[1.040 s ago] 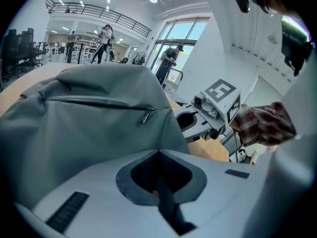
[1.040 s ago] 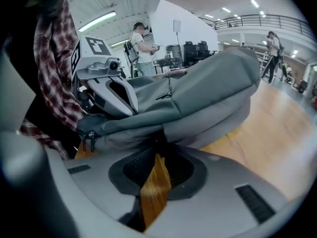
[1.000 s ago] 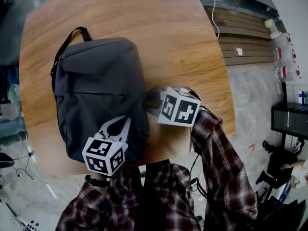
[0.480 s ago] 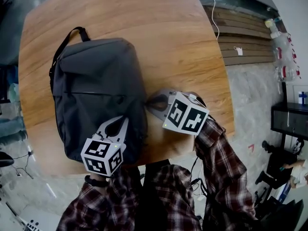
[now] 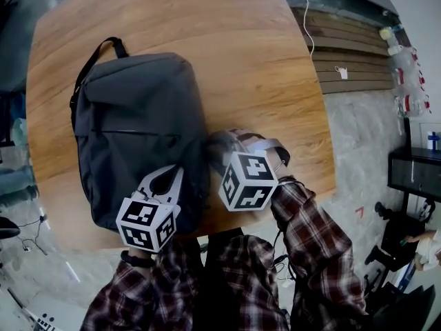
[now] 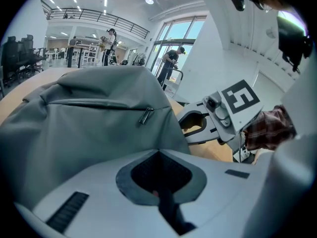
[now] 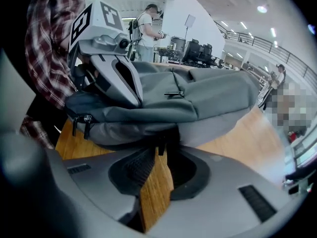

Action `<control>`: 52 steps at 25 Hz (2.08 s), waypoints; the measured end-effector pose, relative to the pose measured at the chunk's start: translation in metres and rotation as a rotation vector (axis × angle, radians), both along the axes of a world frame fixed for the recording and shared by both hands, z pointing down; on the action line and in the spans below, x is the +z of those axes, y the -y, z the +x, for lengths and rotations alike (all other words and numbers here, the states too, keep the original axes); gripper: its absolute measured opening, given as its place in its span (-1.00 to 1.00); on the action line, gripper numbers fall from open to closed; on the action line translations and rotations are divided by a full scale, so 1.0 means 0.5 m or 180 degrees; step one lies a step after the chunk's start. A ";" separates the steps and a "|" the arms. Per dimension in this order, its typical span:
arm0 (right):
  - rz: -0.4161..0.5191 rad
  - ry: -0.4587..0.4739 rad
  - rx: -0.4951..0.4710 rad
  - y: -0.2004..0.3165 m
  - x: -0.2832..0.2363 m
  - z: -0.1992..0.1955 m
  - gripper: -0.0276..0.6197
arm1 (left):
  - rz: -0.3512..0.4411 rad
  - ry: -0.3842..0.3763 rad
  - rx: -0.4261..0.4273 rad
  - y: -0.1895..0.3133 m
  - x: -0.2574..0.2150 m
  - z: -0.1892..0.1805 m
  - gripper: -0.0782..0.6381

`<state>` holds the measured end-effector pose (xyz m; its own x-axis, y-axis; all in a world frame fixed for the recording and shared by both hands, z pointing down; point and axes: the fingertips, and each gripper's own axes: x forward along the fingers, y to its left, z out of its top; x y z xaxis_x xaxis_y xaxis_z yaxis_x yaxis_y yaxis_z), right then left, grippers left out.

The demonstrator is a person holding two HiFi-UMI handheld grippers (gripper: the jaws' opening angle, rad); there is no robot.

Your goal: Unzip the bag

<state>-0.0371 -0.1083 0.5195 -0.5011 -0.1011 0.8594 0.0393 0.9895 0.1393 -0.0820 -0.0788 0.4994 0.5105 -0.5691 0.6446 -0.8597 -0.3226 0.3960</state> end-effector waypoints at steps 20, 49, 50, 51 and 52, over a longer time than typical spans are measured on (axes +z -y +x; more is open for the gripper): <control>-0.0218 0.0319 0.0156 0.015 -0.013 -0.013 -0.85 | -0.0016 0.0009 -0.0001 0.000 0.001 -0.002 -0.76; -0.0873 0.0082 0.1253 -0.205 0.010 0.046 -0.86 | -0.0067 0.0396 -0.0041 0.008 0.023 0.001 -0.76; -0.0854 0.0059 0.1287 -0.213 0.008 0.047 -0.86 | -0.0074 0.0388 -0.0035 0.008 0.022 0.003 -0.76; -0.0810 0.0038 0.1309 -0.217 0.007 0.049 -0.86 | -0.0077 0.0377 -0.0028 0.008 0.021 0.006 -0.76; -0.0746 0.0021 0.1316 -0.217 0.007 0.052 -0.86 | -0.0076 0.0355 -0.0021 0.009 0.020 0.009 -0.76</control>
<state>-0.0109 0.0004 0.5230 -0.4652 -0.0969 0.8799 -0.3647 0.9267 -0.0907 -0.0773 -0.0832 0.5092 0.4311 -0.5560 0.7107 -0.9010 -0.3083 0.3053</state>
